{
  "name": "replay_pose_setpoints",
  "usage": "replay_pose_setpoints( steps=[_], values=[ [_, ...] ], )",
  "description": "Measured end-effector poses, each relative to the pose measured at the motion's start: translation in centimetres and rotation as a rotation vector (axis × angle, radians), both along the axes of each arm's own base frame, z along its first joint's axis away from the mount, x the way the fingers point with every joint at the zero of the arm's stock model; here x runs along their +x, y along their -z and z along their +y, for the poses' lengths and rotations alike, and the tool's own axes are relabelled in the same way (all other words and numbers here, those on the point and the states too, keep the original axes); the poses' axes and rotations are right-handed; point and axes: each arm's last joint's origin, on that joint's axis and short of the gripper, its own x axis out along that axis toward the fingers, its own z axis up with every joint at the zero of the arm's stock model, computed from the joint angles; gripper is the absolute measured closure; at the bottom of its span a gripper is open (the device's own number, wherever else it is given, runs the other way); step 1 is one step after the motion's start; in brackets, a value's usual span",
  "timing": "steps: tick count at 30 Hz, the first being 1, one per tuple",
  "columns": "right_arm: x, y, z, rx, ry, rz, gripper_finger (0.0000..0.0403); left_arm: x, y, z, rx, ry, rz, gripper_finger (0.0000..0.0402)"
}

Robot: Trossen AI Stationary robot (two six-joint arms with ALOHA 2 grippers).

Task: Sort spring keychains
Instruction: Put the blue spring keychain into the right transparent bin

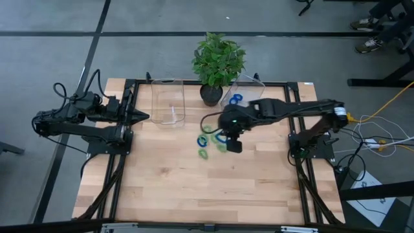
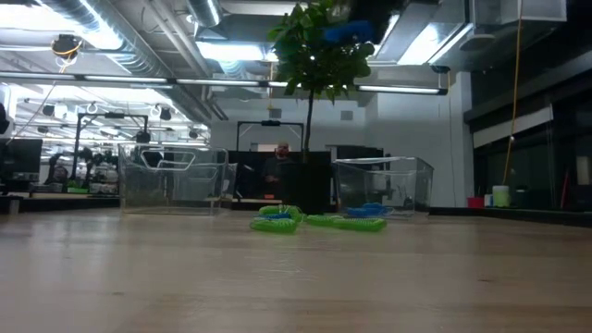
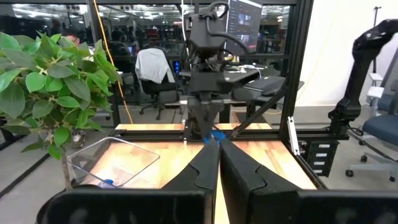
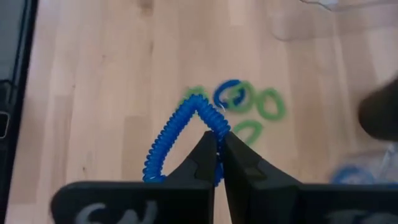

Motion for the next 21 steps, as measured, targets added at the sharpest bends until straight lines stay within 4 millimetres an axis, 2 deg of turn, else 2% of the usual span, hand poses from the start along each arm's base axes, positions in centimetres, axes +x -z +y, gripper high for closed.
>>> replay_pose_setpoints(
  steps=[7, 13, 17, 21],
  values=[
    [-4.6, -0.5, -1.0, 0.004, 0.106, -0.065, 0.0385, 0.0, 0.0, 0.0, 0.0, -0.001, 0.0, 0.0391],
    [-7.4, -1.0, -1.2, 0.029, 0.137, -0.114, 0.0386, 0.0, 0.0, 0.0, 0.0, 0.0, 0.0, 0.039],
    [-8.7, -1.2, -1.2, 0.036, 0.144, -0.141, 0.0386, 0.0, 0.0, 0.0, 0.0, 0.0, 0.0, 0.0393],
    [-9.2, -1.6, -1.3, 0.037, 0.178, -0.162, 0.0386, 0.0, 0.0, 0.0, 0.0, -0.001, 0.0, 0.039]
  ],
)
